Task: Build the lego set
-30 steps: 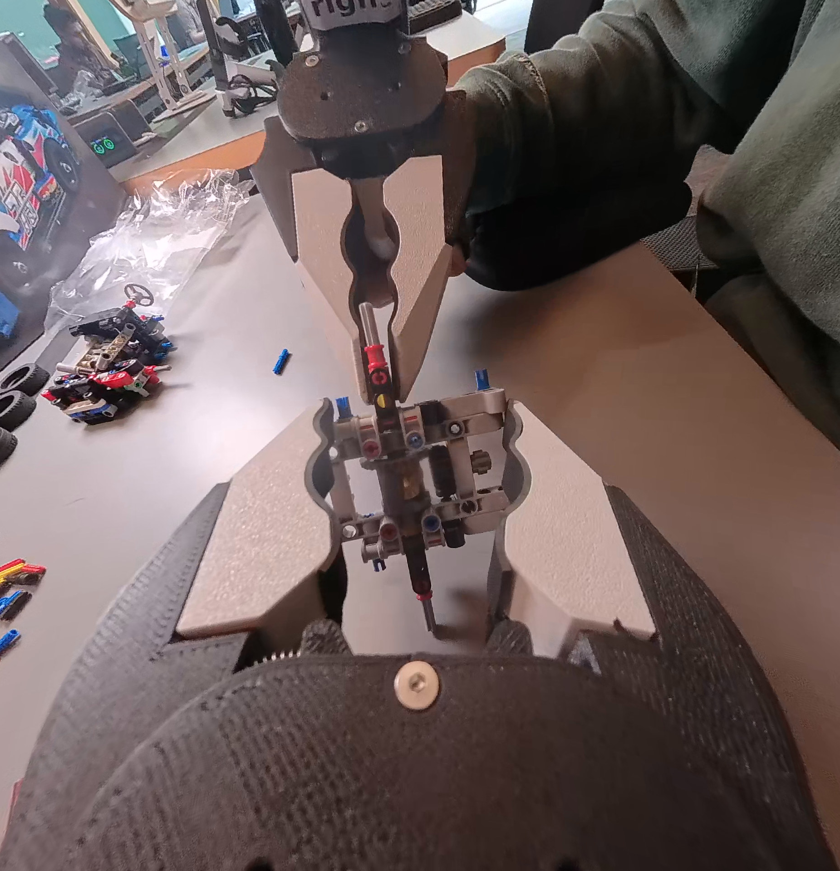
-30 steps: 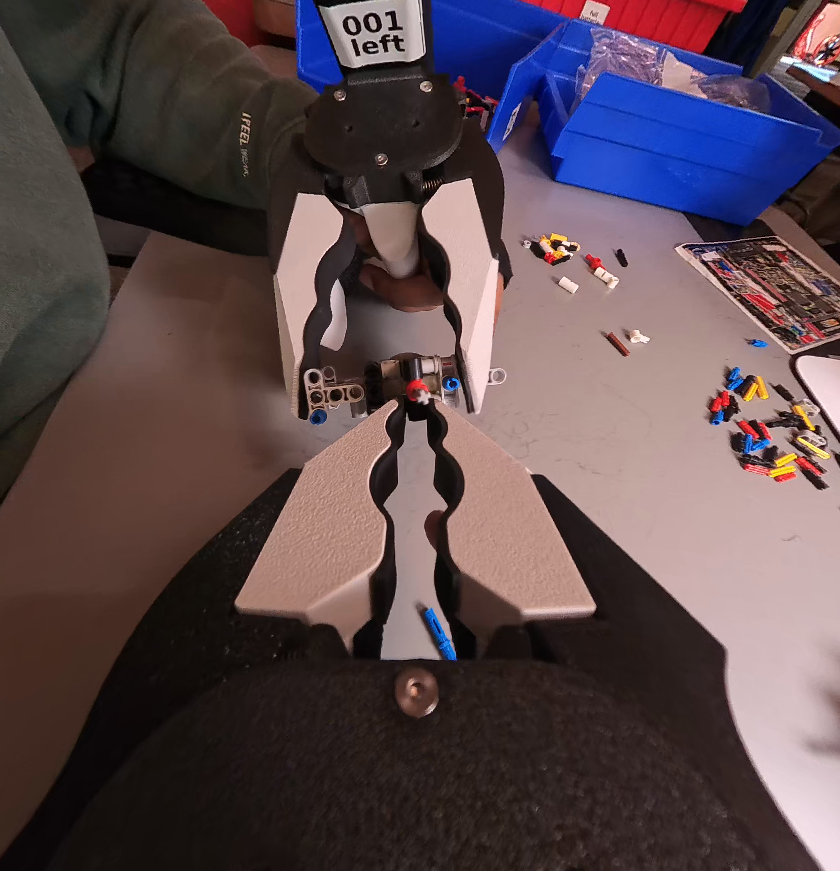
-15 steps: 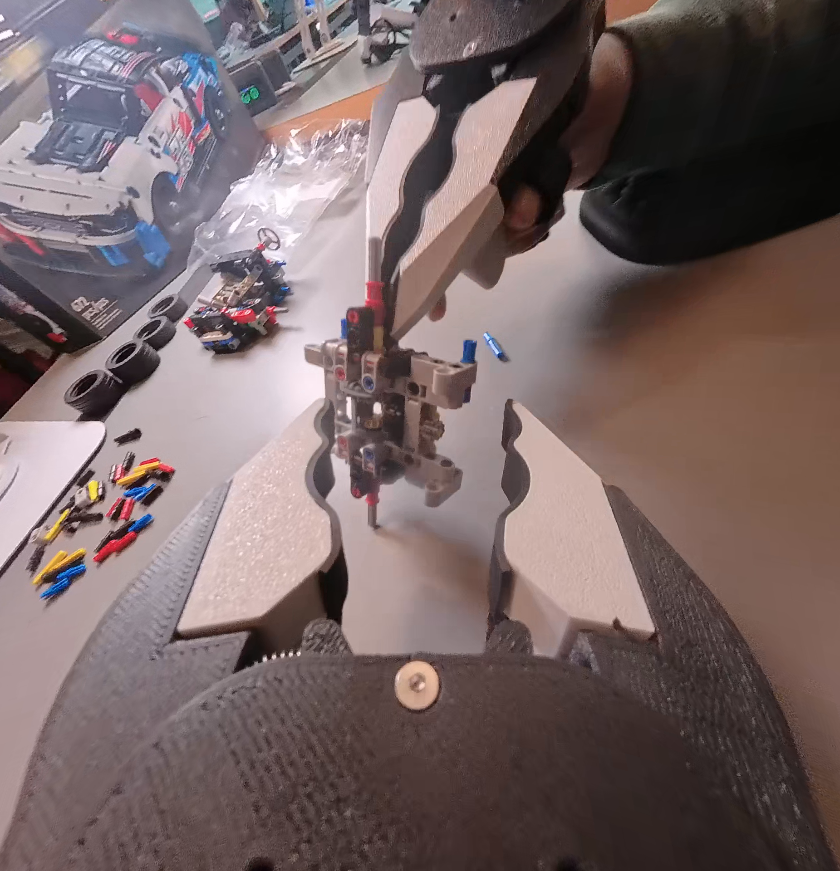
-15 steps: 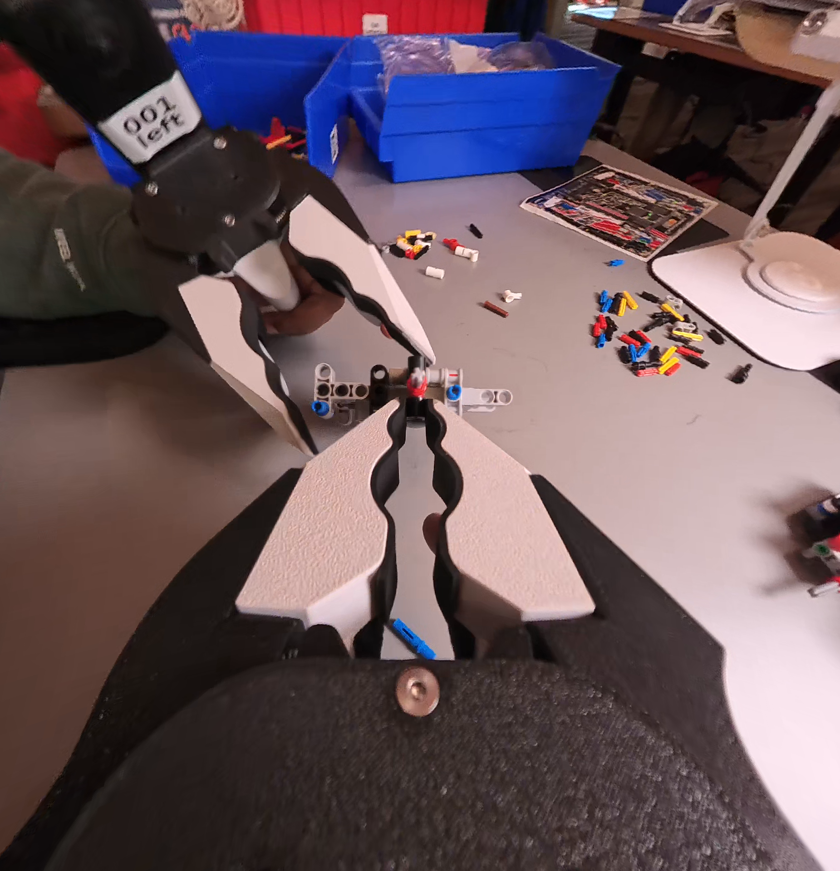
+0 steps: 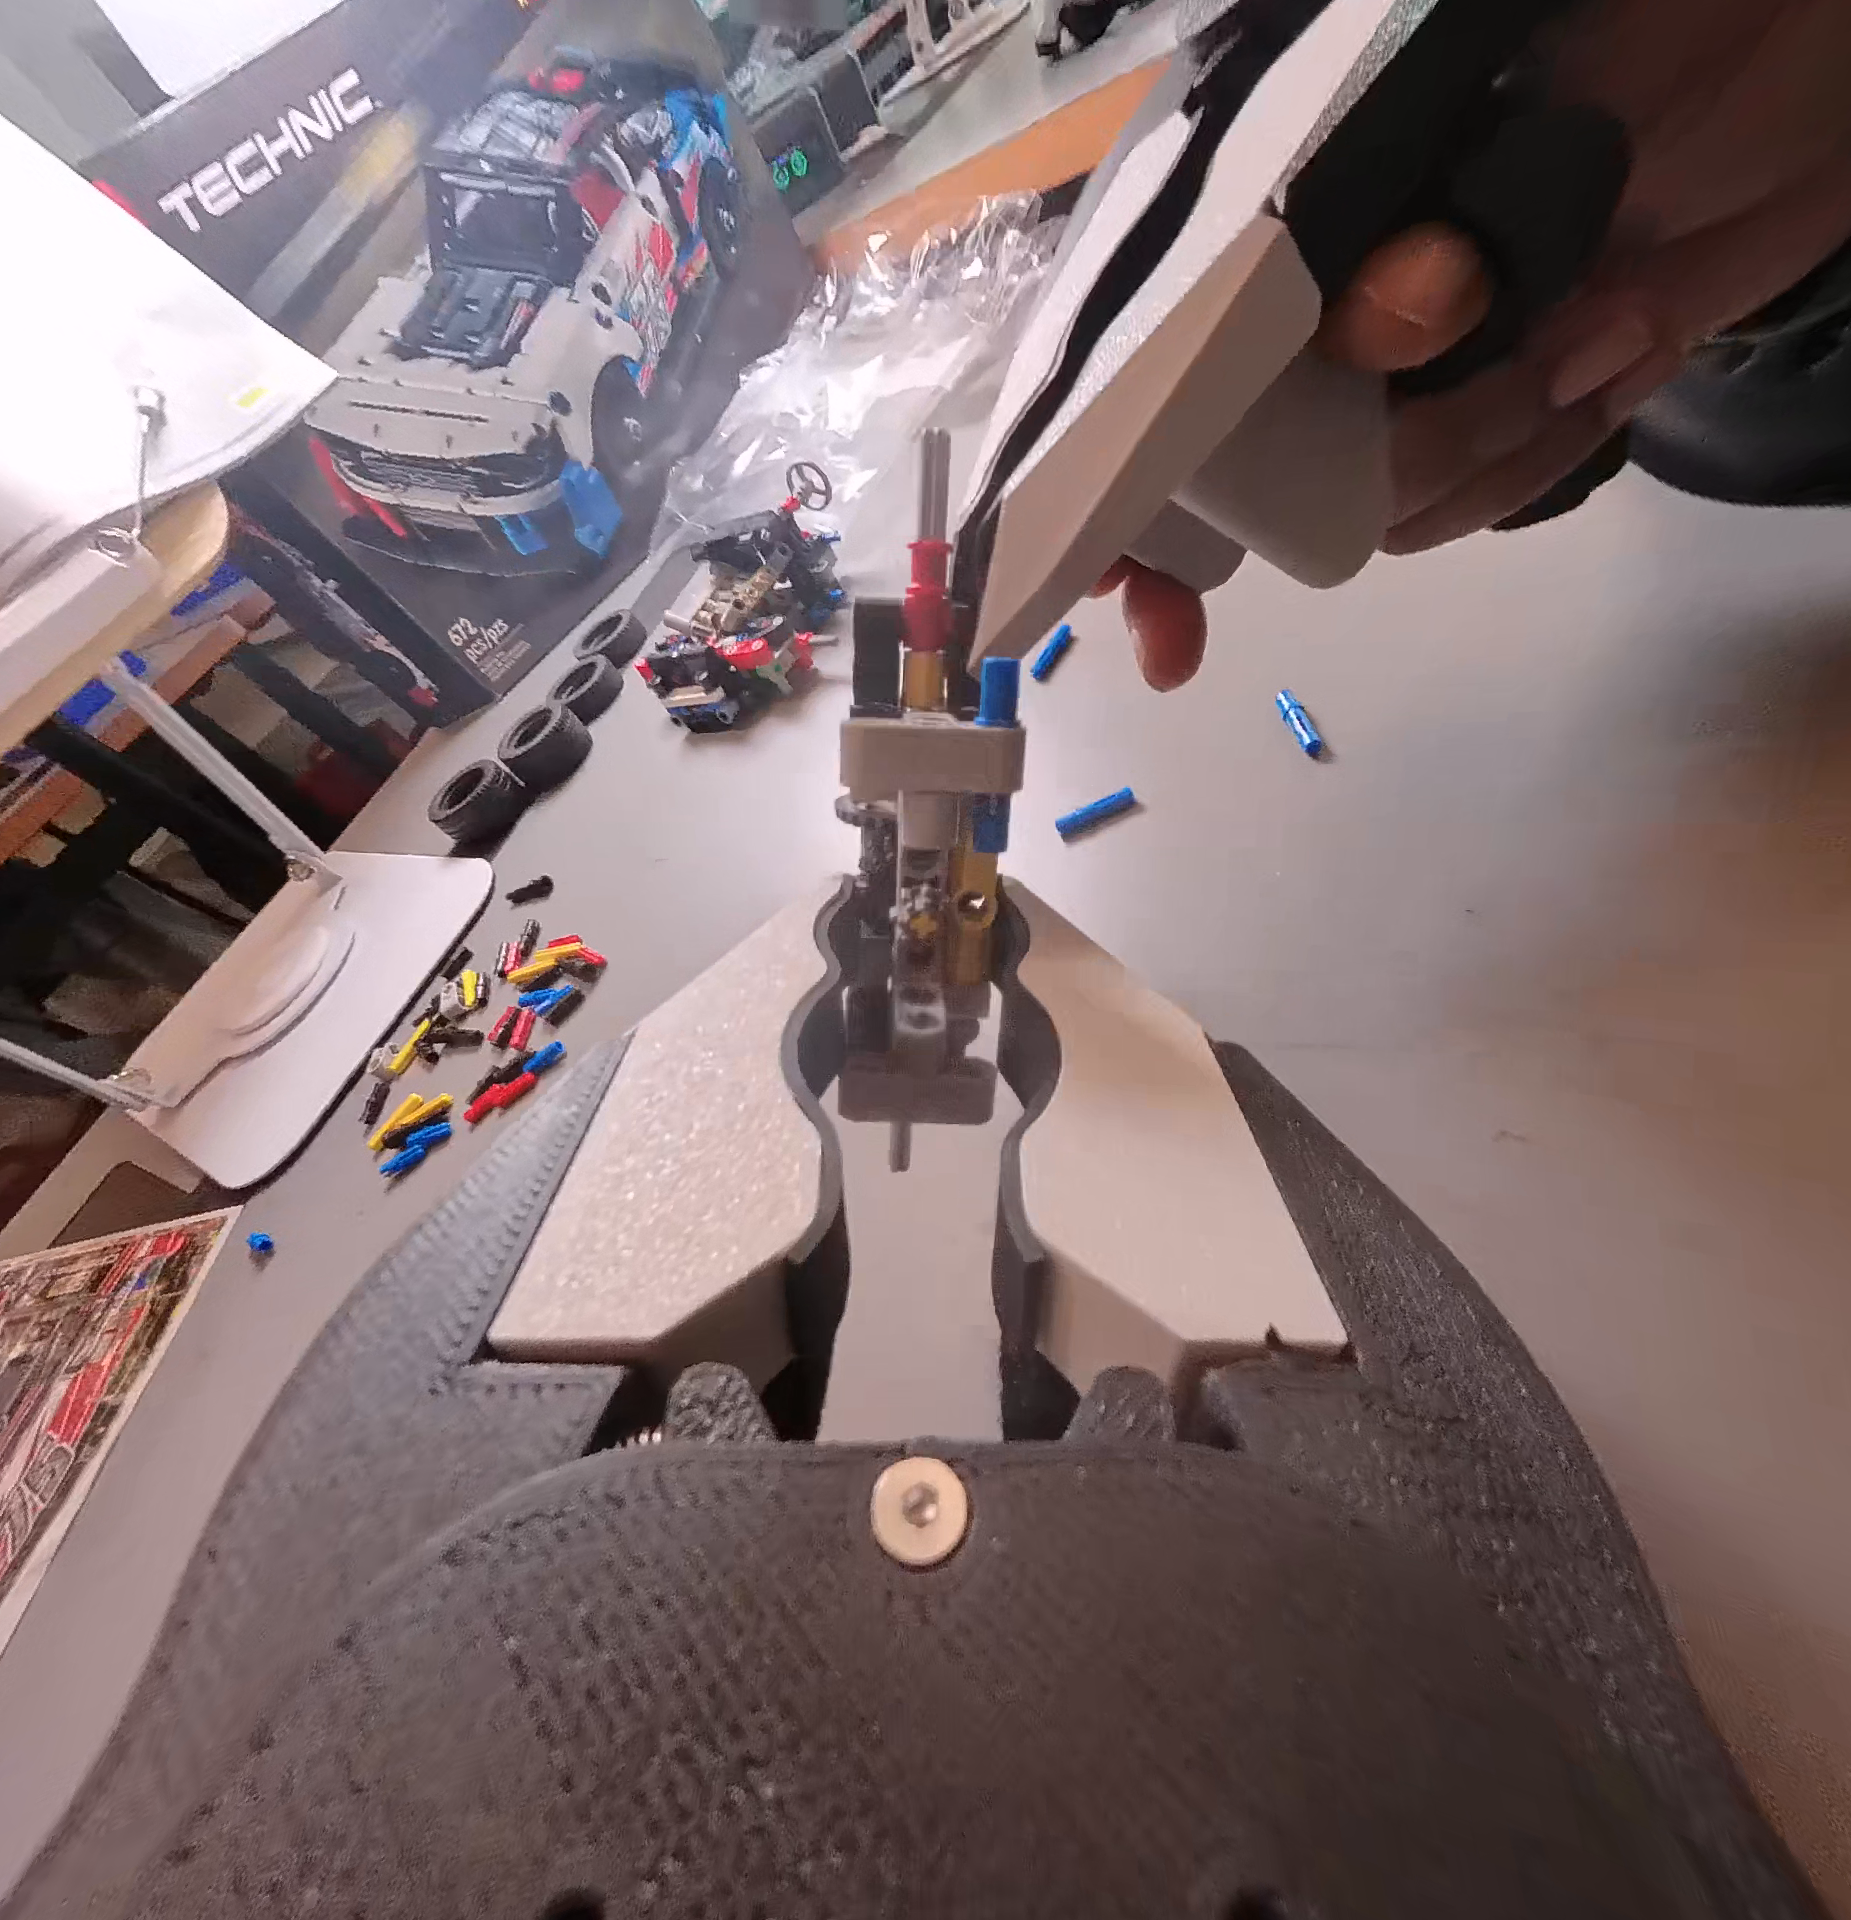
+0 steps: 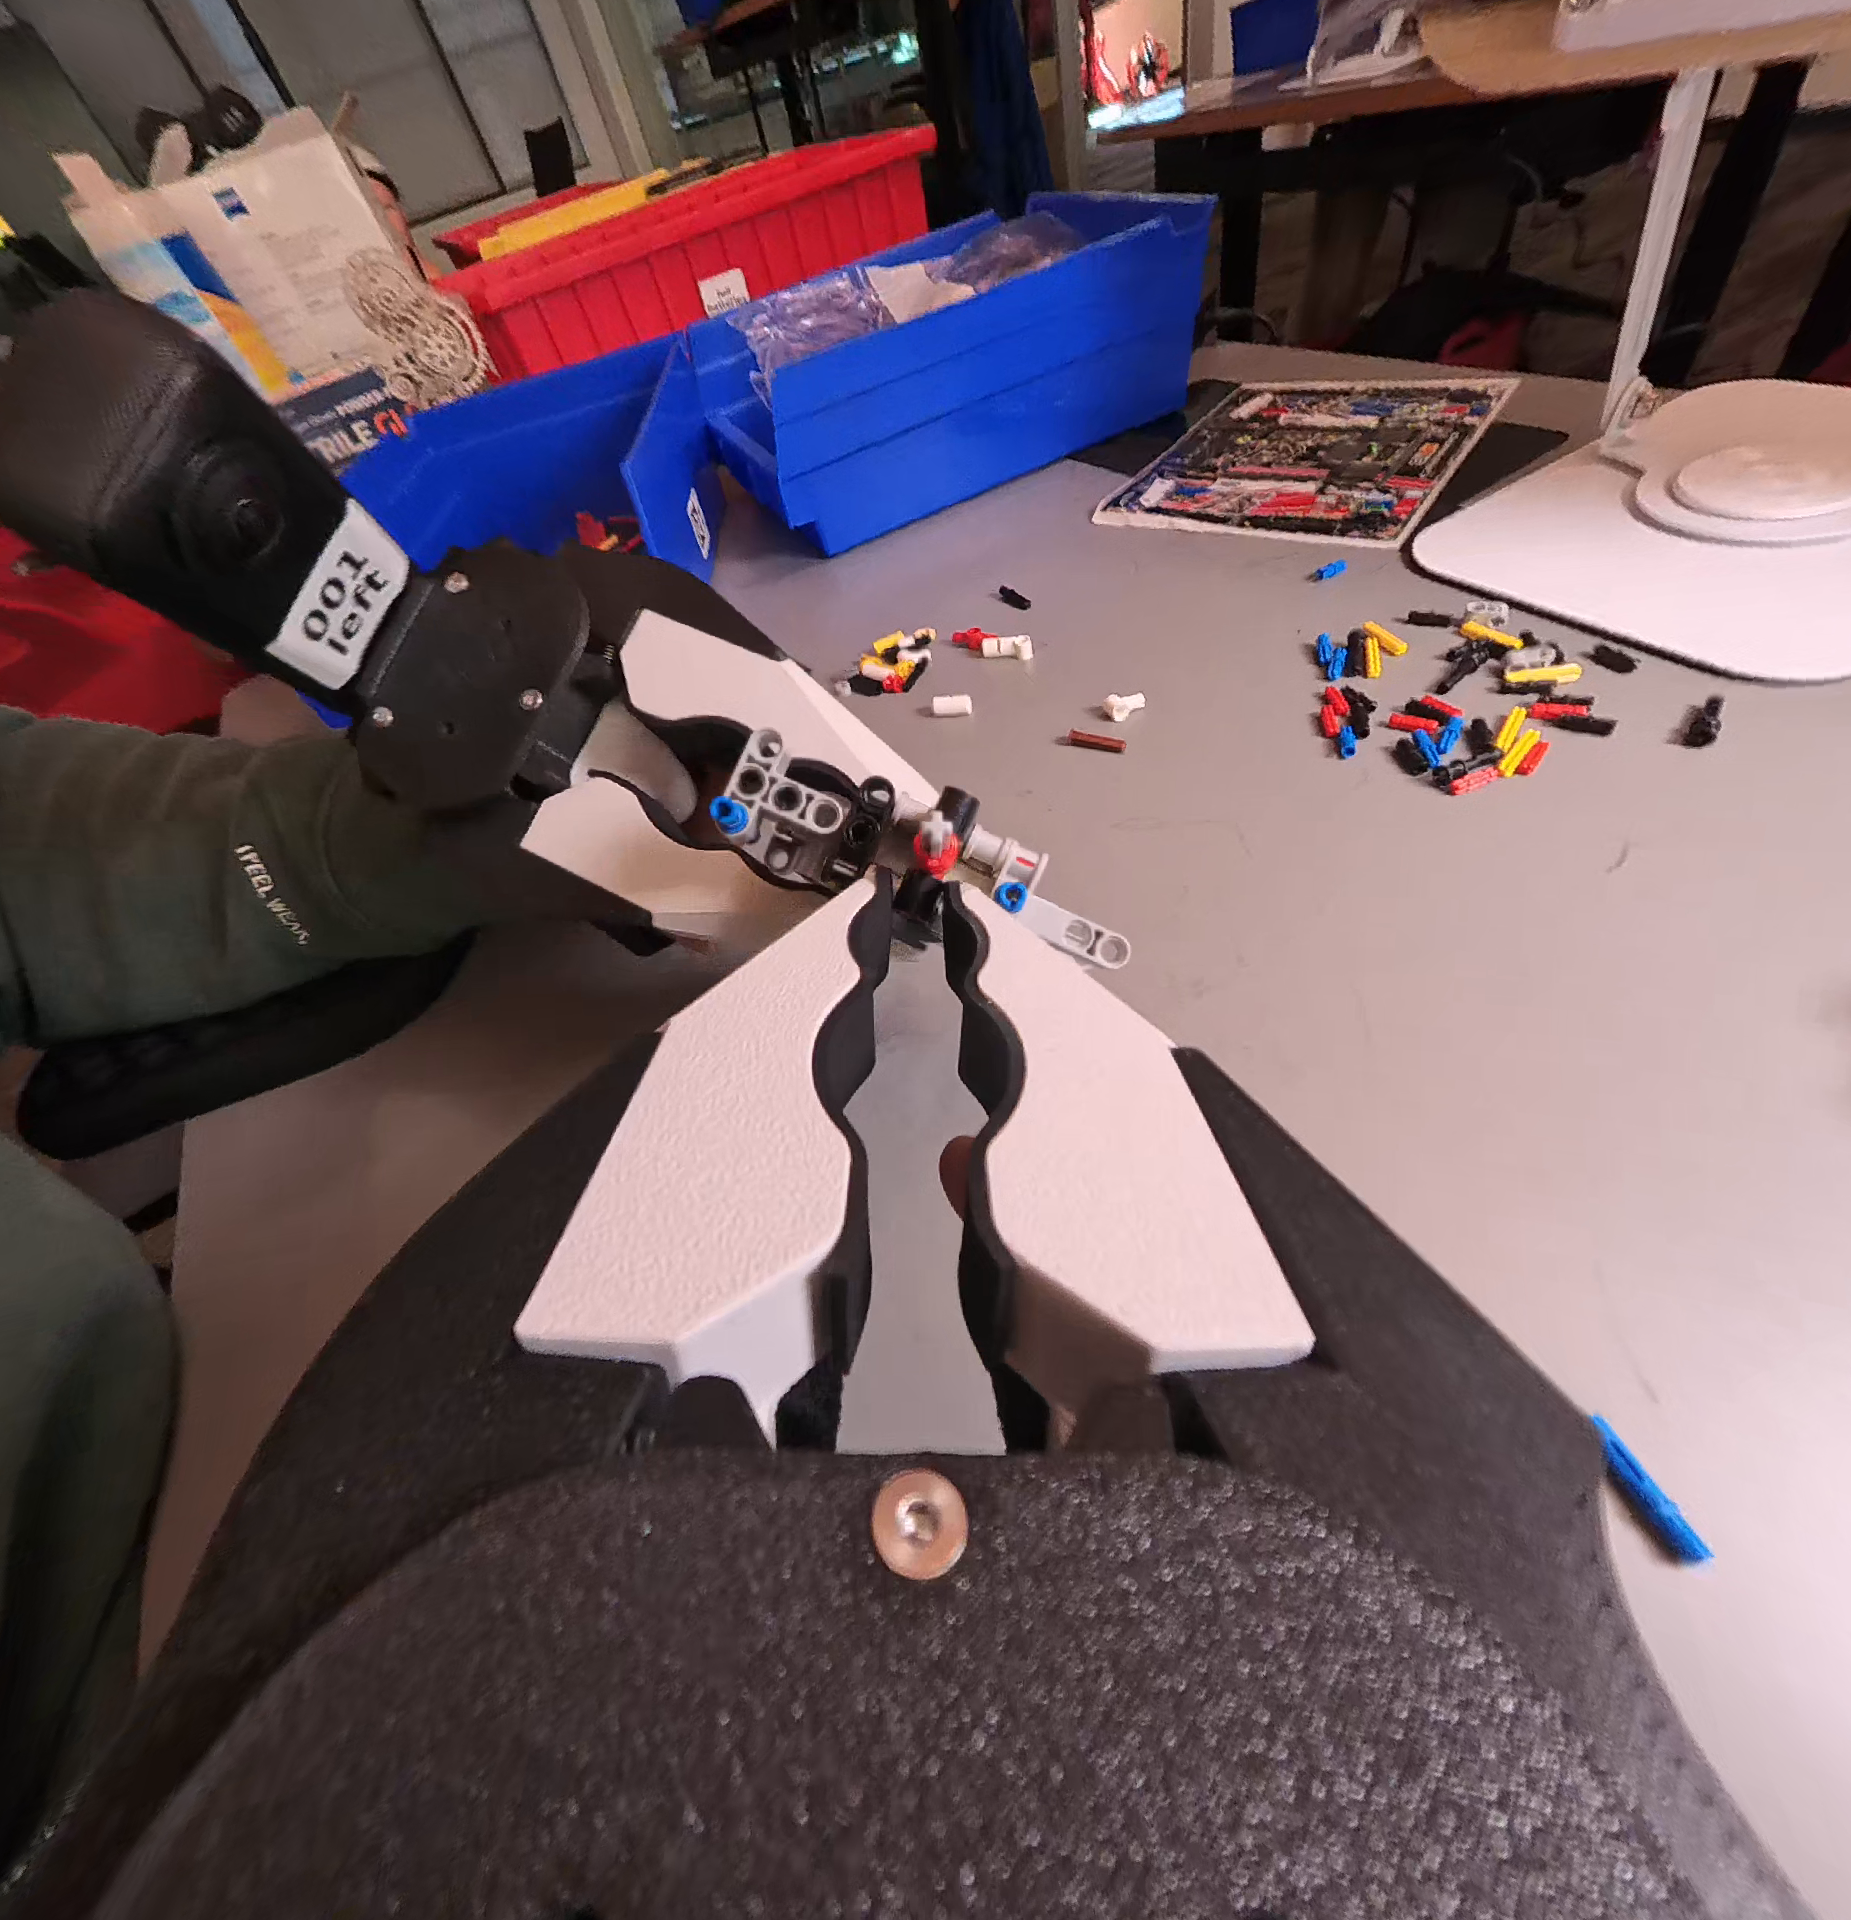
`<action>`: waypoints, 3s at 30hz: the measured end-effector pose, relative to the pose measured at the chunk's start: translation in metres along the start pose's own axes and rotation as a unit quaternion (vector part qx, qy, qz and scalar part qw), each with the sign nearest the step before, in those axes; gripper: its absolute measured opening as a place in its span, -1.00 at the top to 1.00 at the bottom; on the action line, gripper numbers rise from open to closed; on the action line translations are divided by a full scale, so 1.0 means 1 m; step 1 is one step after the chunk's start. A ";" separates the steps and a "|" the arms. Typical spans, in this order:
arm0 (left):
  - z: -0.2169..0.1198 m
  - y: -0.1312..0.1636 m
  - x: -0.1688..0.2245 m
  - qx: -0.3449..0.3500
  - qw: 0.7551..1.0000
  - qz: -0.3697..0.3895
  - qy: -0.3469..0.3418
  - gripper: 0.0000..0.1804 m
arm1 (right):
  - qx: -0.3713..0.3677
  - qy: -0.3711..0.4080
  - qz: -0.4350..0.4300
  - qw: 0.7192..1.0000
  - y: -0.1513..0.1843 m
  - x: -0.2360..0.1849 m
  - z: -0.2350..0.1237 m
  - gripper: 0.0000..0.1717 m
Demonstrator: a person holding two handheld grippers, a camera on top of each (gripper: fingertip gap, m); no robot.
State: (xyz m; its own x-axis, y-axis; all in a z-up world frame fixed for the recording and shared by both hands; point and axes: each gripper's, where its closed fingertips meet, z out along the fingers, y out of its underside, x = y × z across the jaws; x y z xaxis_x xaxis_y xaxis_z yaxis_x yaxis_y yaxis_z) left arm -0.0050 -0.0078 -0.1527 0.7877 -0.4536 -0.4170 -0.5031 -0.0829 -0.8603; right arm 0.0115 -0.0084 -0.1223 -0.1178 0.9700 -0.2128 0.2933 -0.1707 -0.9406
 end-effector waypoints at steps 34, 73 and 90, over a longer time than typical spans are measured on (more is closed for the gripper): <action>-0.025 -0.045 0.021 0.153 0.981 -0.046 0.112 0.76 | 0.063 -0.076 -0.241 0.965 -0.007 -0.025 -0.014 0.64; -0.024 -0.040 0.025 0.151 0.982 -0.010 0.112 0.77 | 0.074 -0.046 -0.370 0.925 -0.005 -0.038 -0.017 0.80; -0.022 -0.038 0.023 0.142 0.984 -0.014 0.107 0.77 | 0.075 -0.046 -0.357 0.930 -0.004 -0.035 -0.017 0.80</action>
State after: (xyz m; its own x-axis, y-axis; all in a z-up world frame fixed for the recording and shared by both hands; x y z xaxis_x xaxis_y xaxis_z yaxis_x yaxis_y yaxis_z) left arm 0.0245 -0.0349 -0.1231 0.6909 -0.6341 -0.3473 -0.3393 0.1399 -0.9302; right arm 0.0301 -0.0382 -0.1064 -0.3144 0.8272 0.4657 -0.0255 0.4830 -0.8752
